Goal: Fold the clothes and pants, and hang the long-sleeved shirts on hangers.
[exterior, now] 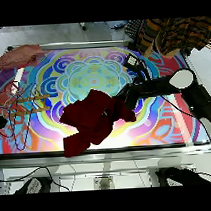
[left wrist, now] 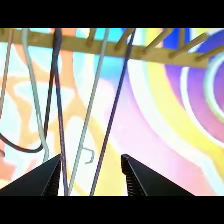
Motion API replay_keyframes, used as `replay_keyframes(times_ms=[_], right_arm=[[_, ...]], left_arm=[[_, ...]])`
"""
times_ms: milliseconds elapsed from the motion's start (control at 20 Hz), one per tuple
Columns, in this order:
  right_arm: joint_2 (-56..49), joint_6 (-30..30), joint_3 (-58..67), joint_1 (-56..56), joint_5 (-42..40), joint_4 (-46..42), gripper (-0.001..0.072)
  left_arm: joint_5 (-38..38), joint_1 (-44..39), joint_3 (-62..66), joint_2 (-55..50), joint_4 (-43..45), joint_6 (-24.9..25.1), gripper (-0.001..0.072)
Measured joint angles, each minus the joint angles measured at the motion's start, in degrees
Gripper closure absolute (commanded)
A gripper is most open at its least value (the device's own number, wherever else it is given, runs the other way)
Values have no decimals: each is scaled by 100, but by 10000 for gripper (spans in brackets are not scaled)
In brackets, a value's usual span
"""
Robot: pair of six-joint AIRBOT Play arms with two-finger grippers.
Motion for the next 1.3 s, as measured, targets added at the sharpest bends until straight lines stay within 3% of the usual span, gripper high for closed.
replay_keyframes(times_ms=[350, 450, 650, 1300], right_arm=[[0, -205, 0, 0, -4, -4, 668], [0, -238, 0, 0, -4, -7, 668], [0, -260, 0, 0, -2, -7, 668], [0, -275, 0, 0, -2, -9, 668]], left_arm=[[136, 9, -26, -866, 138, 55, 238], [142, -61, -26, -1178, 164, 74, 297], [85, -144, -26, -1692, 391, 101, 296], [164, -179, -26, -1558, 702, 162, 296]])
